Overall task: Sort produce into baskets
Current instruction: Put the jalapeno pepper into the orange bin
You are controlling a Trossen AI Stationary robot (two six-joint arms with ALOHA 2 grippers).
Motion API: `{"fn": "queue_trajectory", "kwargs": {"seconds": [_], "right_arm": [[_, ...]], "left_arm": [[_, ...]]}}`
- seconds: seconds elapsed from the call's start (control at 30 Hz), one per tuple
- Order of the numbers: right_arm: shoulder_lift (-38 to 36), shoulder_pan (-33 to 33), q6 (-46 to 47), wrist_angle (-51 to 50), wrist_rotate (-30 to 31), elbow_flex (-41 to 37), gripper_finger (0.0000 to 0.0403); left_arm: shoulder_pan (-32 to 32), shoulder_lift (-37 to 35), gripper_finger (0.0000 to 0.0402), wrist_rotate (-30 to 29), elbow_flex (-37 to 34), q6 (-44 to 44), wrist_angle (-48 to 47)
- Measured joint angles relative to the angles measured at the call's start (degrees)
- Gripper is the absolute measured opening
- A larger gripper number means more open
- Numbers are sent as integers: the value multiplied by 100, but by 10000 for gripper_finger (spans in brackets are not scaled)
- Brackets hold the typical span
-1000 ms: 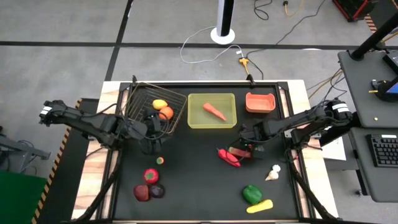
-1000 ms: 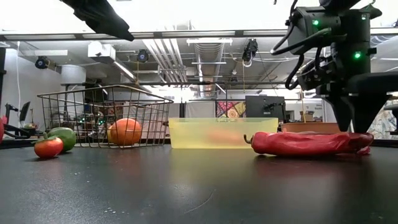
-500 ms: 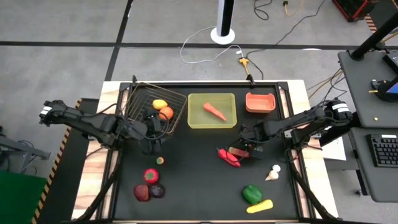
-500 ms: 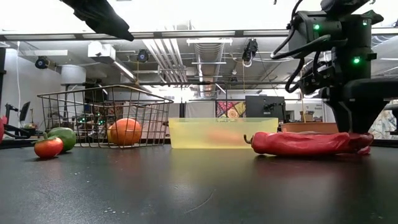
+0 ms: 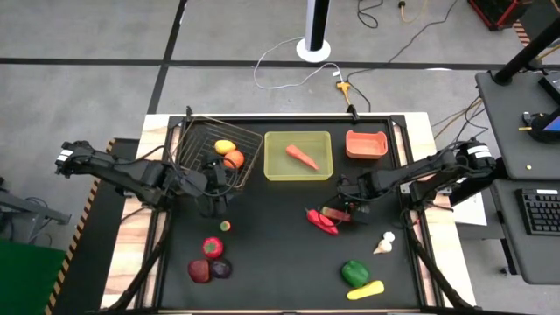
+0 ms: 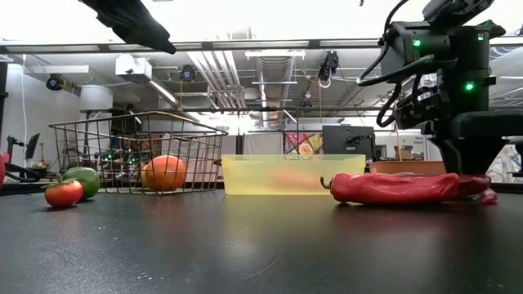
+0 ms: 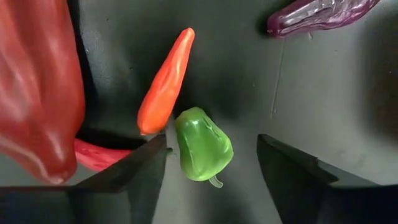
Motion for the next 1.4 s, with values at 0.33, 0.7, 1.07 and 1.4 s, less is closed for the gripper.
{"fn": "queue_trajectory", "kwargs": {"seconds": [0.33, 0.7, 1.07, 1.4], "right_arm": [[0, 0, 257, -30, -199, 17, 118], [-82, 0, 290, -122, -203, 438, 75], [-116, -23, 251, 312, -55, 1232, 76], [-116, -560, 125, 567, 861, 2557, 72]], "left_arm": [[-1, 2, 300, 1, 0, -26, 12], [0, 168, 300, 8, 0, -225, 36], [0, 295, 300, 12, 0, -412, 88], [1, 291, 300, 12, 0, -589, 177]]}}
